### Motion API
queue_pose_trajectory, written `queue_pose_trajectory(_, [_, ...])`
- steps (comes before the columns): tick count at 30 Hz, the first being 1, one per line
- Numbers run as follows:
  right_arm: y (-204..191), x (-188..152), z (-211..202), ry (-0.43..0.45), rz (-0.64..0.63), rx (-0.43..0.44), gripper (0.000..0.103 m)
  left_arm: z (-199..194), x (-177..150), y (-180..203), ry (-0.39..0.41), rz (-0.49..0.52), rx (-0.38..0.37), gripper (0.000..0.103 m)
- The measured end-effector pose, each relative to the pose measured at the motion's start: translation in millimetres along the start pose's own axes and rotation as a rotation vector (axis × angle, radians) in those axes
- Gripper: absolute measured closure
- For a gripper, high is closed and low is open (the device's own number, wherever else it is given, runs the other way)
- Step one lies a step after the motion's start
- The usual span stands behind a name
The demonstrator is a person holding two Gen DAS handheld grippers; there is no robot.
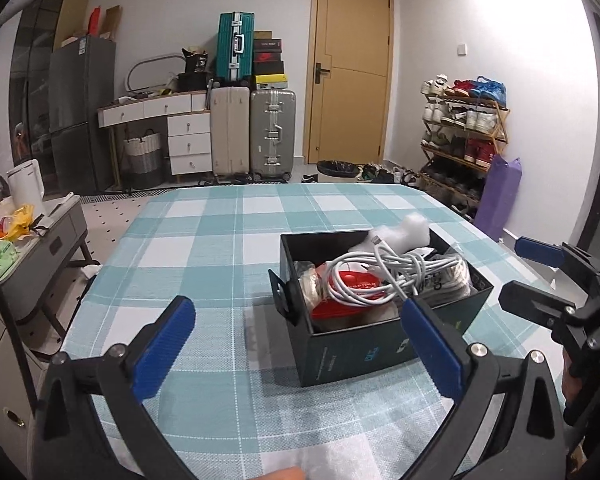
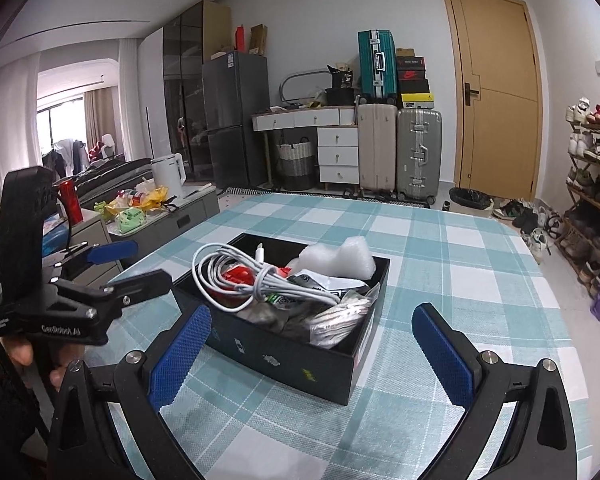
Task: Organize soft objects
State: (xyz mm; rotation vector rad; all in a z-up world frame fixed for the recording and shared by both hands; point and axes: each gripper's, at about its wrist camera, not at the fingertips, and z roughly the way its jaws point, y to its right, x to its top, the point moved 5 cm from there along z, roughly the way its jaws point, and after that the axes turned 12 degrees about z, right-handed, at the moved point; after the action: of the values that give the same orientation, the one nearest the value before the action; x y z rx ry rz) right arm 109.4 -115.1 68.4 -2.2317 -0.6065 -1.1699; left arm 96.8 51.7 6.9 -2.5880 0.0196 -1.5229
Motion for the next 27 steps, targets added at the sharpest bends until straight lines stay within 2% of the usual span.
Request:
queue_pose_trajectory(9, [2,-11,8,0.002,-0.013,-0.014,0.001,7,-9,-5,0.006,-0.031,0.019,0.0])
queue_pose_trajectory(27, [4,-14,-1,0.074,-0.009,0.003,0.001,4,-13,-7,0.022,-0.03,0.039,0.0])
